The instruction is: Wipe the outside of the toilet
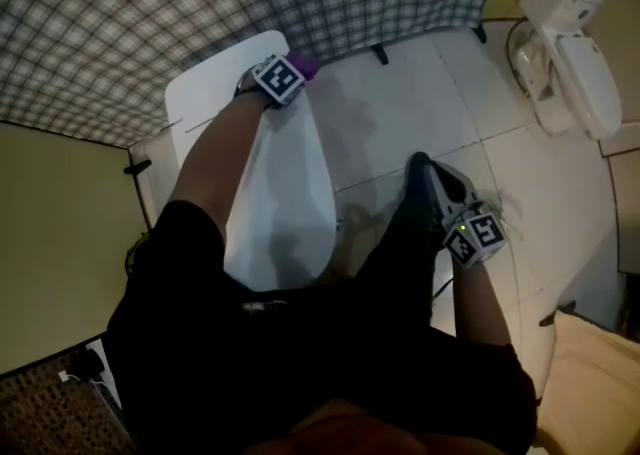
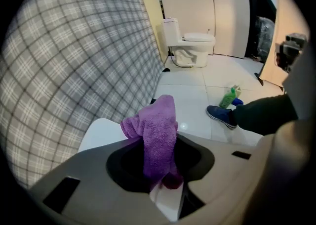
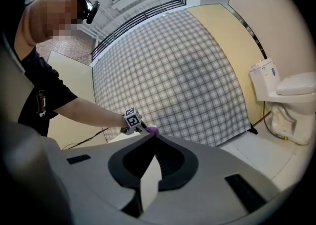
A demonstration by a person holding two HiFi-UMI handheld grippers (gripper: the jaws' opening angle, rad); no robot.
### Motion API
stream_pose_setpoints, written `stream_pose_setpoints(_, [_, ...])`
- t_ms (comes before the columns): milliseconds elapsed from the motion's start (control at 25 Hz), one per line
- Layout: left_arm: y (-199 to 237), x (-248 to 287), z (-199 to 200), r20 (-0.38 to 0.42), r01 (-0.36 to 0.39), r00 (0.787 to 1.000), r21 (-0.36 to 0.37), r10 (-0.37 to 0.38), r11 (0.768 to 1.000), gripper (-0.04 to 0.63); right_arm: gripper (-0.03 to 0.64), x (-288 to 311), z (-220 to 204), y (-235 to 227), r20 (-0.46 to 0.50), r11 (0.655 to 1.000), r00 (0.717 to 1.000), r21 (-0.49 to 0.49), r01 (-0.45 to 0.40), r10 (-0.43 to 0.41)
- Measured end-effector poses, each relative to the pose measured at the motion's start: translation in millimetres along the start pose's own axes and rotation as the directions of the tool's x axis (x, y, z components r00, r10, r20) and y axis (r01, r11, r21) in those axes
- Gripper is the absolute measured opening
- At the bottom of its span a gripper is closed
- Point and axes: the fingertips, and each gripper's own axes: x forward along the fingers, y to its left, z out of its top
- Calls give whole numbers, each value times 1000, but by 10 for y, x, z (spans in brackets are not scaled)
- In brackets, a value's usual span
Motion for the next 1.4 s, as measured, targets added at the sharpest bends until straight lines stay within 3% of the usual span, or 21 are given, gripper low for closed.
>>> stream_pose_setpoints(120, [368, 360, 160, 14, 7, 1000, -59, -6, 998, 124, 3, 267, -296, -401, -26, 999, 1000, 42, 6, -5])
stream_pose_setpoints(200, [691, 458, 119, -45, -54, 998, -90, 51, 994, 124, 3, 417, -434, -561, -41, 997, 999, 73, -2, 5])
stream_pose_setpoints(240, [833, 456, 191, -37, -65, 997, -100, 61, 993, 124, 3, 475, -448, -609, -48, 996, 999, 90, -3, 7])
stream_pose_setpoints(360, [1119, 445, 683, 137, 6, 990, -162, 17, 987, 124, 3, 580, -446, -724, -72, 995, 997, 103, -1, 8])
stream_pose_setpoints(440, [1259, 426, 805, 209, 28, 978, -235, 22, 972, 124, 3, 582, -488, -739, -79, 995, 997, 101, -6, 14])
stream_pose_setpoints(640, [1027, 117, 451, 202, 27, 979, -328, 42, 944, 124, 3, 339, -418, -562, -71, 995, 997, 101, 0, 8])
stream_pose_setpoints(720, [645, -246, 288, 275, 92, 961, -318, -1, 944, 124, 3, 195, -278, -384, -53, 996, 999, 84, 1, 4])
stream_pose_setpoints(840, [82, -948, -227, 404, 159, 915, -338, -9, 928, 124, 3, 46, -10, 13, -21, 999, 999, 40, -25, 26])
stream_pose_setpoints(1000, [-547, -1891, -1357, 520, 145, 847, -427, 111, 893, 124, 3, 45, 255, 686, -6, 994, 996, -46, -94, 94])
stream_pose_setpoints(1120, [-1017, -2555, -2122, 620, 185, 754, -517, 216, 836, 124, 3, 150, 301, 1192, -22, 983, 989, -104, -151, 149])
stream_pose_setpoints(1200, [-1248, -2894, -2609, 647, 200, 713, -557, 270, 806, 124, 3, 234, 252, 1522, -32, 977, 984, -115, -178, 175])
stream_pose_setpoints(1400, [-1250, -3521, -3880, 596, 126, 715, -623, 364, 772, 124, 3, 575, 43, 2217, -51, 975, 979, -94, -200, 196])
